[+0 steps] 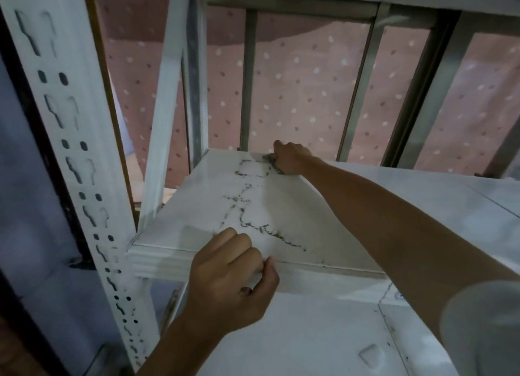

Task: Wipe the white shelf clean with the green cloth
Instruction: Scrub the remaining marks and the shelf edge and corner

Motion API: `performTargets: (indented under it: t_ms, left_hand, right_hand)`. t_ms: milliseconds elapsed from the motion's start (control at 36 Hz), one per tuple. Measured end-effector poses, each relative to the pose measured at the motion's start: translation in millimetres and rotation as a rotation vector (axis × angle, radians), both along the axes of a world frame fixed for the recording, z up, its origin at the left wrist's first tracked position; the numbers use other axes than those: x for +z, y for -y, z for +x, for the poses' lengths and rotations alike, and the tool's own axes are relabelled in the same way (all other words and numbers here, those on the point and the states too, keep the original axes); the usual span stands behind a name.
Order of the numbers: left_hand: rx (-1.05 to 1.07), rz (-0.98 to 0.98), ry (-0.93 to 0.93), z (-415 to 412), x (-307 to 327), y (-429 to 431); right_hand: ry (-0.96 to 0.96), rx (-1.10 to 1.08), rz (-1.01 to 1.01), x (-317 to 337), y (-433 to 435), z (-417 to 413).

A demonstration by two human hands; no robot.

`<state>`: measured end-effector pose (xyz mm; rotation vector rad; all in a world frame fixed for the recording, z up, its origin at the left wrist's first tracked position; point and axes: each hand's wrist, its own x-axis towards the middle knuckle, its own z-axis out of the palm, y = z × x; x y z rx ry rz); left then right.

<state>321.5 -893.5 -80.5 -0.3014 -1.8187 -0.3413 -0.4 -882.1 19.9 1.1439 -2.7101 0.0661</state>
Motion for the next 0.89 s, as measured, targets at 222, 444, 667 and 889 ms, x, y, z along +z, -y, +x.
performTargets:
  t_ms: [222,444,667,889]
  left_hand:
    - [0.007,0.019,0.012,0.3,1.5,-2.8]
    - [0.056,0.012,0.027,2.0,2.8,-4.4]
    - [0.063,0.029,0.025,5.2,4.9,-7.1]
    - [0.056,-0.012,0.002,8.4,2.8,-5.6]
  right_hand:
    - [0.003,0.292,0.001,-1.5,22.9,0.4]
    - [0.095,0.523,-0.033,-4.6,40.0,24.5]
    - [0.069,0.766,-0.019,-7.8,24.8,68.9]
    - [0.134,0.868,-0.032,-7.3,-12.0,124.8]
